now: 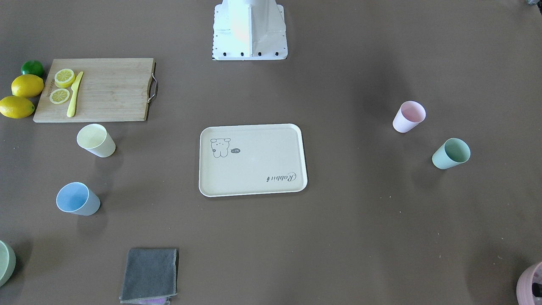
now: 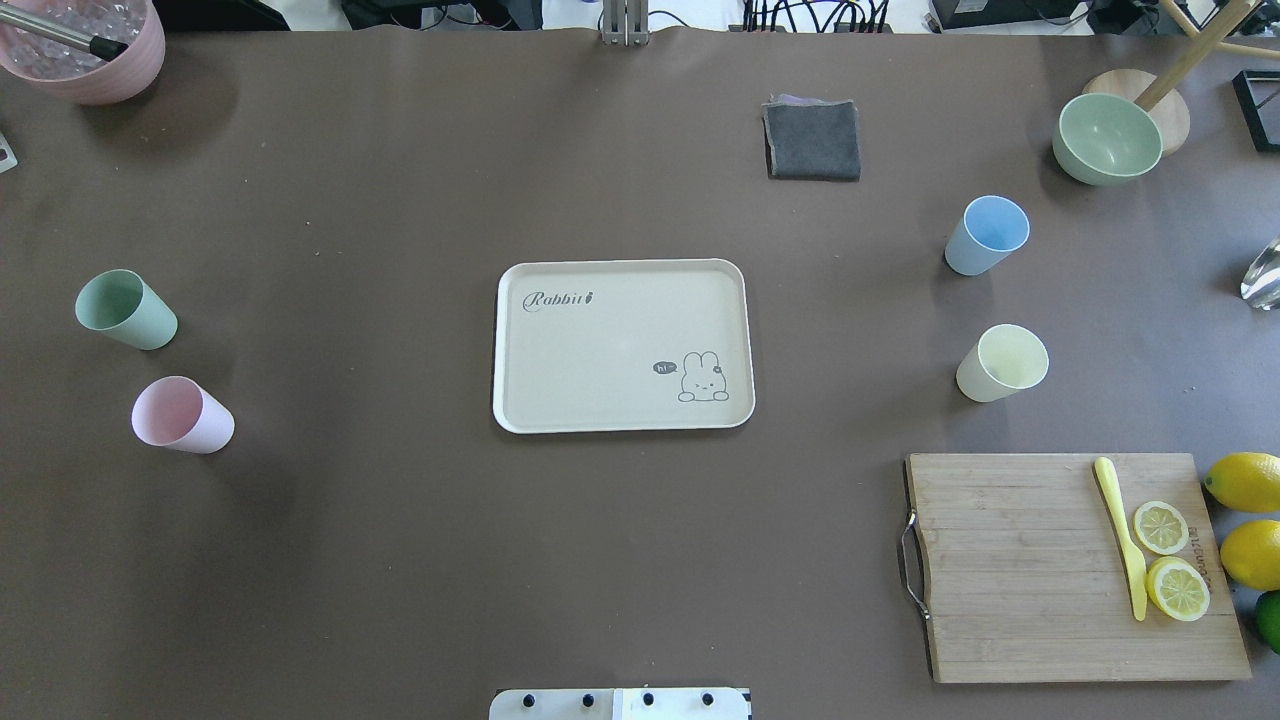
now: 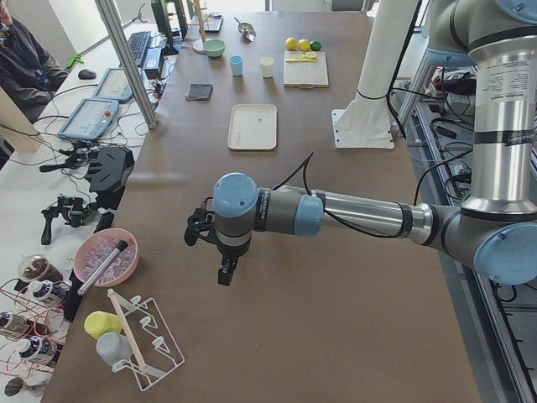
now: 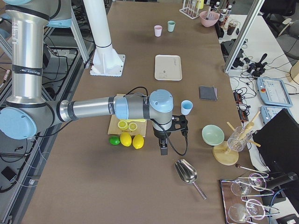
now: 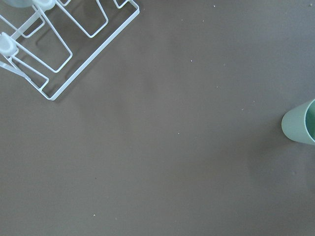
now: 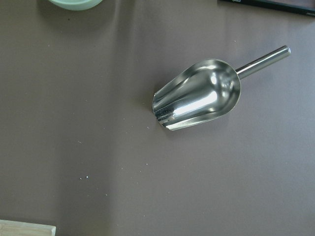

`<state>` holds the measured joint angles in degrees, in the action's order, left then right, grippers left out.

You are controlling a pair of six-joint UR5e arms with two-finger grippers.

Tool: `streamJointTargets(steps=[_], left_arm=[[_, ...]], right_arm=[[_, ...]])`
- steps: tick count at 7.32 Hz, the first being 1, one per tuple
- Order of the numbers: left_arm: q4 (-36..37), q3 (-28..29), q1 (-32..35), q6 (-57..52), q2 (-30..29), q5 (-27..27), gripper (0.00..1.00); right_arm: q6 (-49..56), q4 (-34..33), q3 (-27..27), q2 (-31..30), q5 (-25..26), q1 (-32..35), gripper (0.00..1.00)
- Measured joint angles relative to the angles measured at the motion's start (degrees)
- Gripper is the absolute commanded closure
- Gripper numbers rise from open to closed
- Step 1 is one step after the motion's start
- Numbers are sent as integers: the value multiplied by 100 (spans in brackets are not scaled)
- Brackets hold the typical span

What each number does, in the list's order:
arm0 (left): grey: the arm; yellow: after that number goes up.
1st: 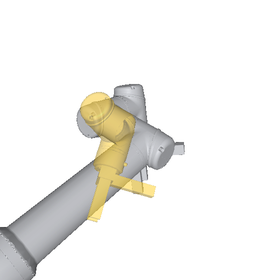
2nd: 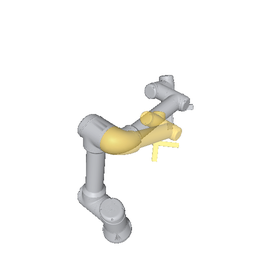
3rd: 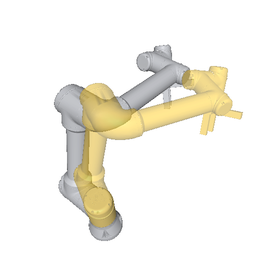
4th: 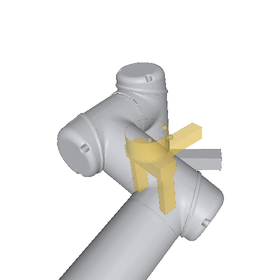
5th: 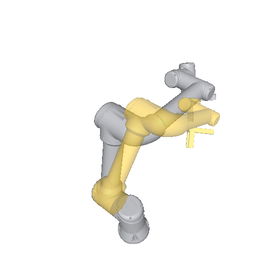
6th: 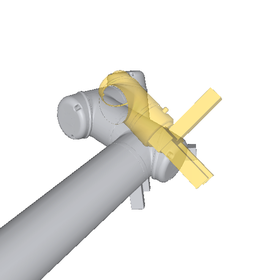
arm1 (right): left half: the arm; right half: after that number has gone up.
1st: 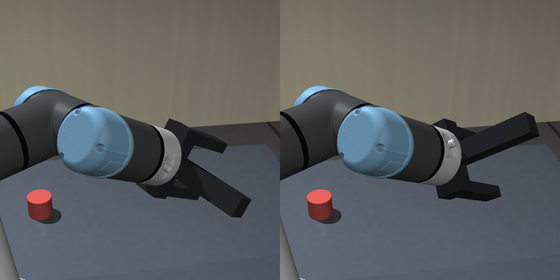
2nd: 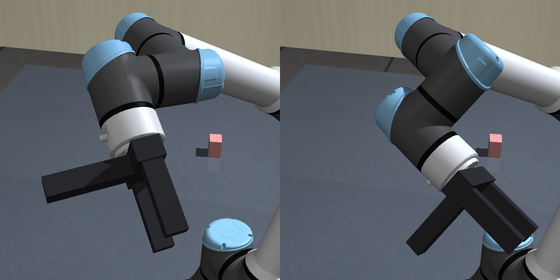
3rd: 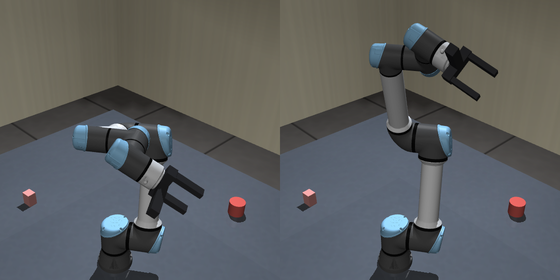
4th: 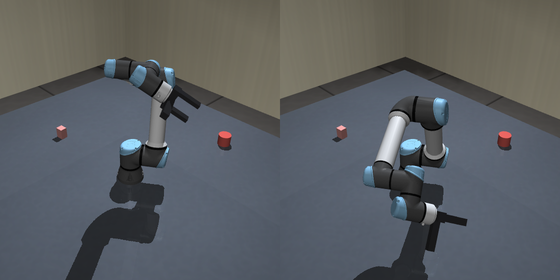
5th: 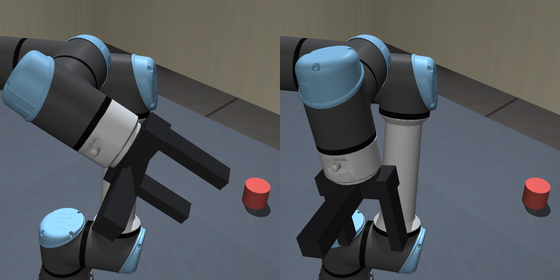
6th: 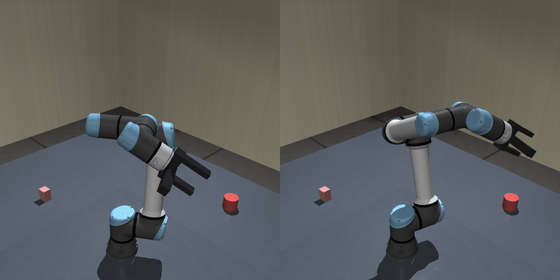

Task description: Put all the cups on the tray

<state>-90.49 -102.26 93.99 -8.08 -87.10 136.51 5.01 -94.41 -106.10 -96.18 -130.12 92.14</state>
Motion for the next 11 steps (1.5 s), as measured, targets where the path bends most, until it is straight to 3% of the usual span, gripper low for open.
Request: streamJointTargets(steps=[4,8,11], left_arm=[[-1589,315,-52,172,-249,187,2],[-2133,524,-774,952,-254,377,2],[-2629,797,-1732,2309,-475,-101,2]], right_arm=[[-196,725,-96,-88,-370,6,0],[-2468,1362,-310,-31,-503,-686,1],[-3794,1599,-602,-76,-218,-1412,0]])
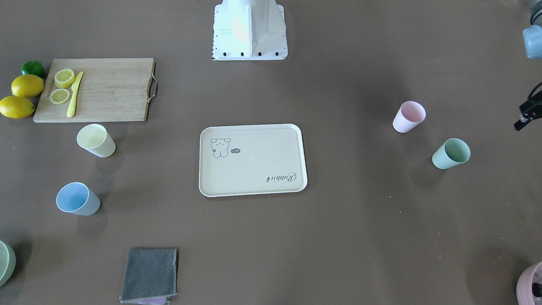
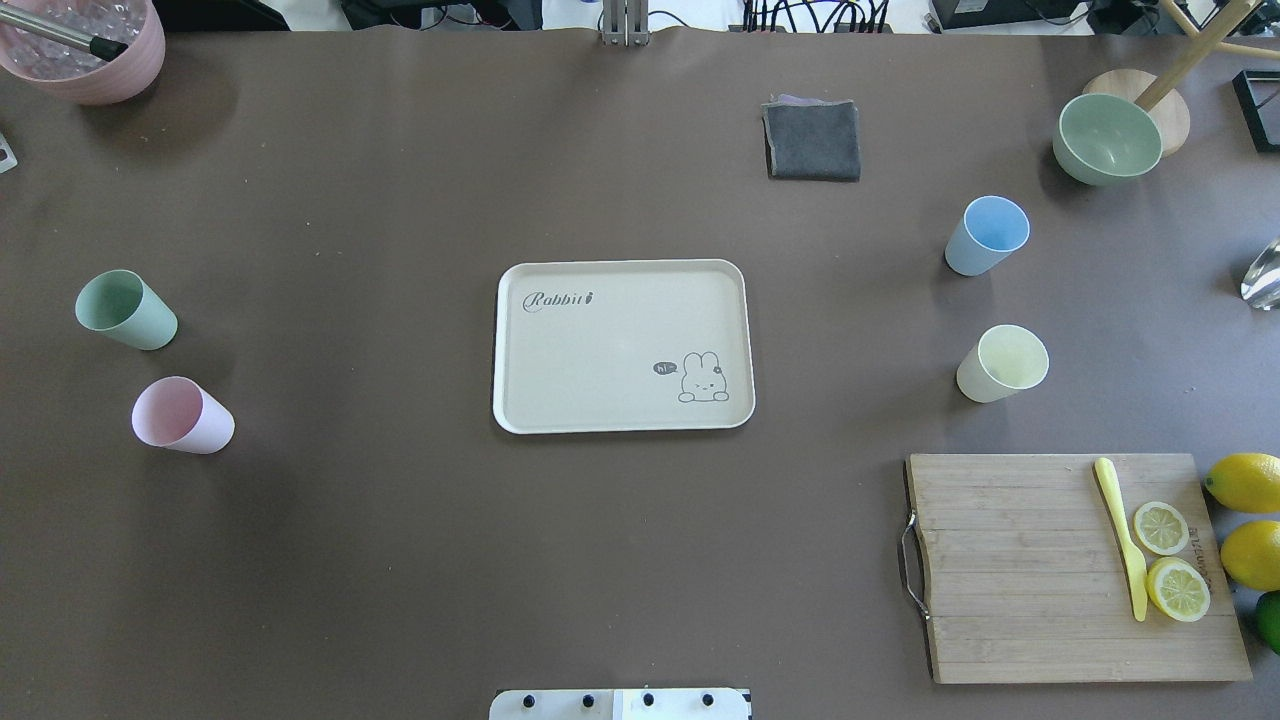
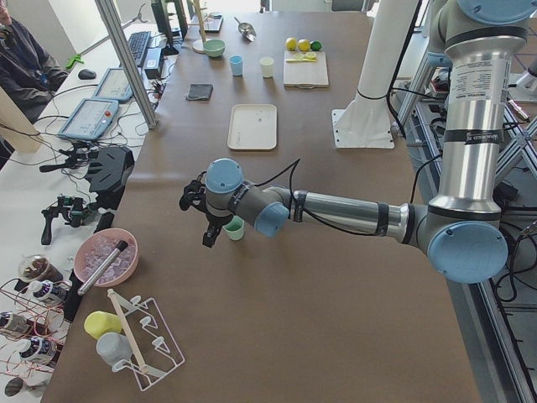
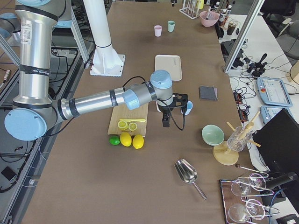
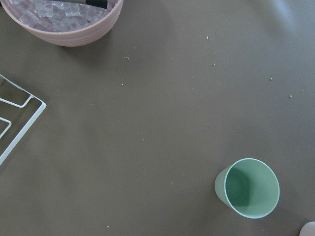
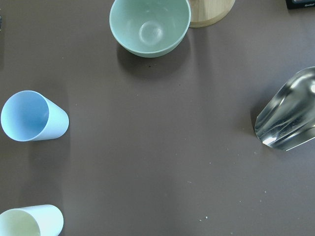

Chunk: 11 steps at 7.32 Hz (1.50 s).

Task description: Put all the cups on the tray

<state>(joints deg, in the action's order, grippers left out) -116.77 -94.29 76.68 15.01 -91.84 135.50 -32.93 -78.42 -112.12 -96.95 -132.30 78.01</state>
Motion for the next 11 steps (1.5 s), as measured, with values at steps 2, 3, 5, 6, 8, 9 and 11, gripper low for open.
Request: streamJointTargets(steps=[2,3,5,6,8,9,11], left_arm=[[-503,620,-645,534,-409,-336,9],[-889,1036,-839,631,-567,-431,17],[-1275,1283,-987,897,-637,-461,20],[-1319,1274,-1007,962,-625,-447,22],[-1342,1266,-1035,964,-563,-438,40],[-1393,1261,-1065,954,-456,-437,54],[-1643,1250,-1207,991,-227,-434,100]], right_arm=[[-388,4,-278,-98,64,-346,0],[-457,4,-364,-121,70,-471,0],[-490,10,-456,-169,81,-617,0],[-493,11,-476,-184,108,-640,0],[-494,11,-483,-192,146,-662,0],[-495,11,-482,-193,150,-668,0],[-495,11,-479,-204,158,-673,0]])
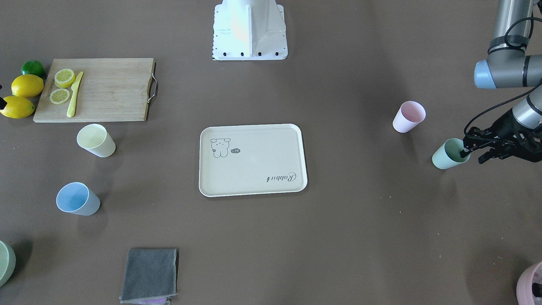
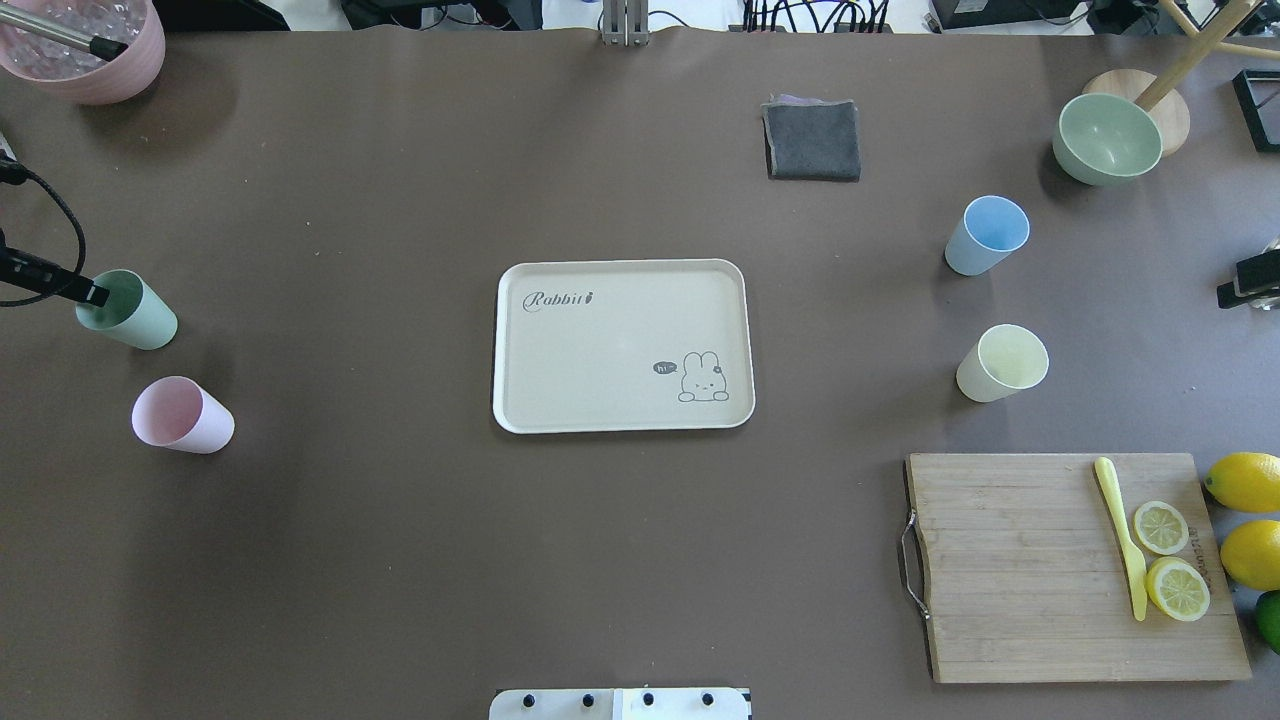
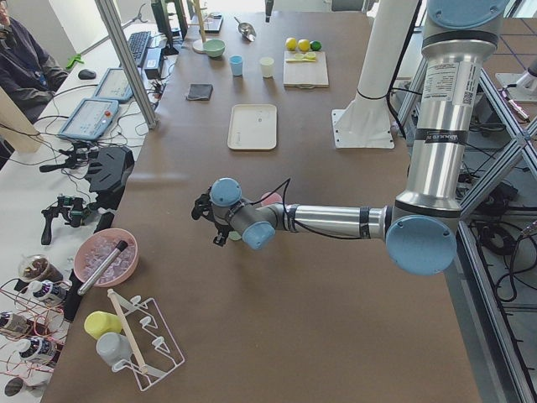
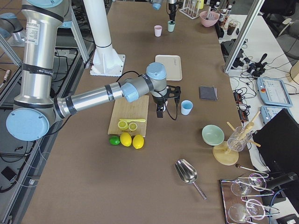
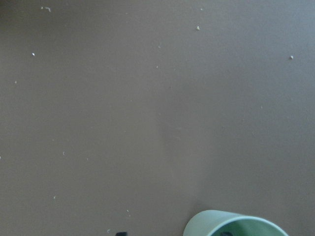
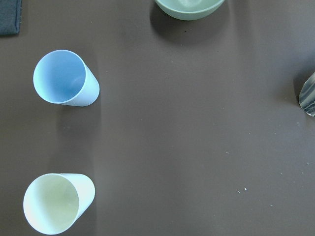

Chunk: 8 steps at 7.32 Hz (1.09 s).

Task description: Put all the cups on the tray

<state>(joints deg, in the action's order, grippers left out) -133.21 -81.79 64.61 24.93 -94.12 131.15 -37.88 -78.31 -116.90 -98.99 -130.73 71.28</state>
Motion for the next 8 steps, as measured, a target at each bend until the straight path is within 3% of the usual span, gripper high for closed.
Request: streamJointTargets(steps=[5,7,8], left_arm=[[136,-633,62,1002,-442,612,100],[598,-1189,-43,2166,-929,481,100],[1083,-1626,-394,2673,-1133,130,100]], right_arm=[[-9,25,1,-29,38,-13,0],[-445,75,-13,-8,128,-220,0],[-879,168,-20,25,334,-481,0]])
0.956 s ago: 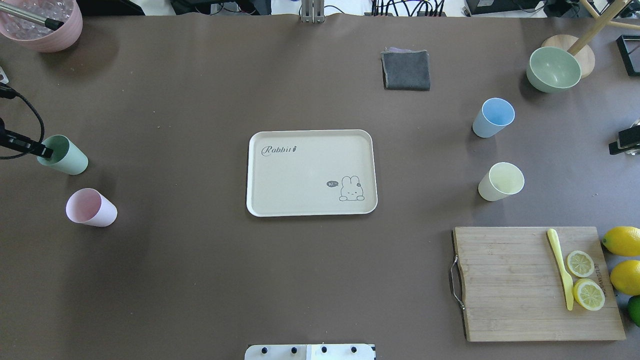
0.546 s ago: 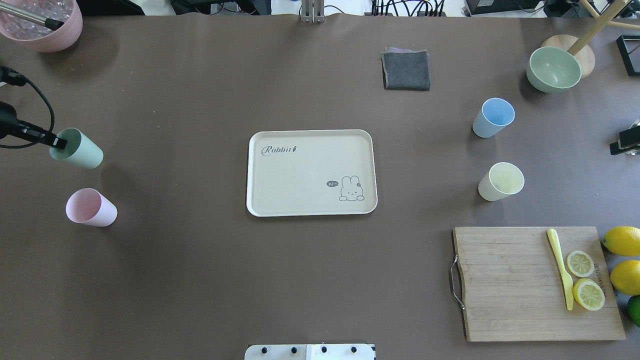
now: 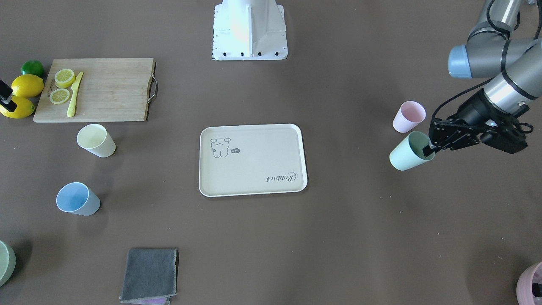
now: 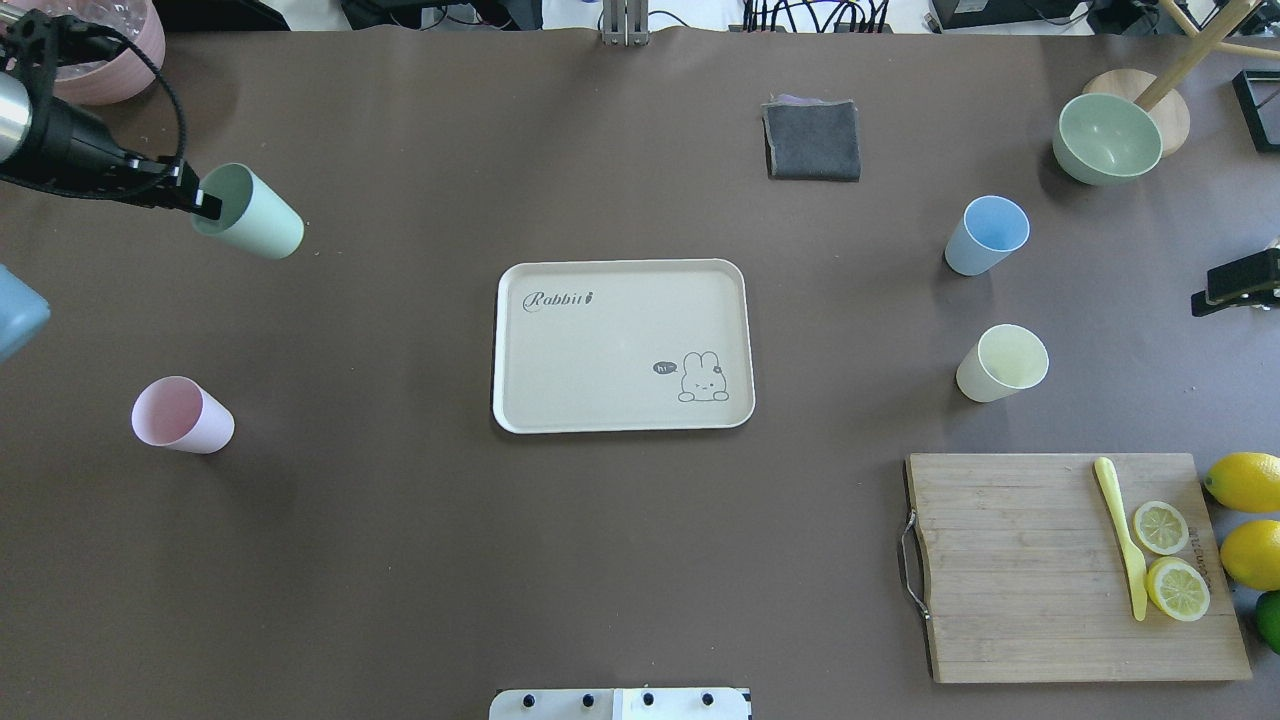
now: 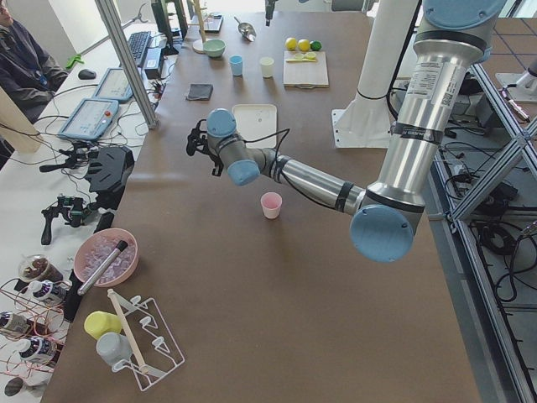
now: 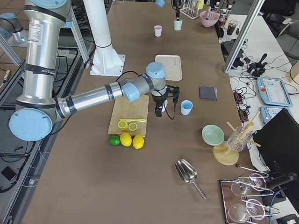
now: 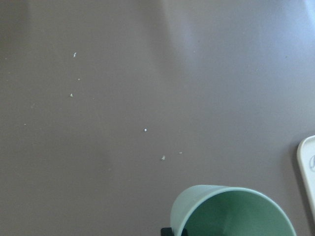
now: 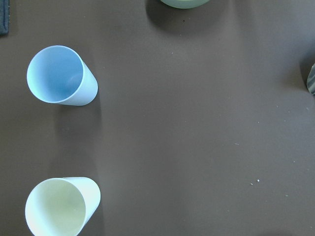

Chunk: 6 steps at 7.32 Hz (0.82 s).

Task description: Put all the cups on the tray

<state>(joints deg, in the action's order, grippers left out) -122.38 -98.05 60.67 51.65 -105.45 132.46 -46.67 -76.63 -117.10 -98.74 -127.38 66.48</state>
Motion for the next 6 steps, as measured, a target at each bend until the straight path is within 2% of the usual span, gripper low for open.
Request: streamJointTargets(steps=[2,3,6], left_arm=[[1399,-643,-893,645,-666,-970,100],[1895,-738,-1350,880,-994,-1423,100],[2239,-594,-2516,1673,-1591,-2396,100]], right_arm=[[-654,106,-1,94,334,-450,0],[-779,117,3,141,382,-541,1],[-984,51,148,532,365,-714,1]])
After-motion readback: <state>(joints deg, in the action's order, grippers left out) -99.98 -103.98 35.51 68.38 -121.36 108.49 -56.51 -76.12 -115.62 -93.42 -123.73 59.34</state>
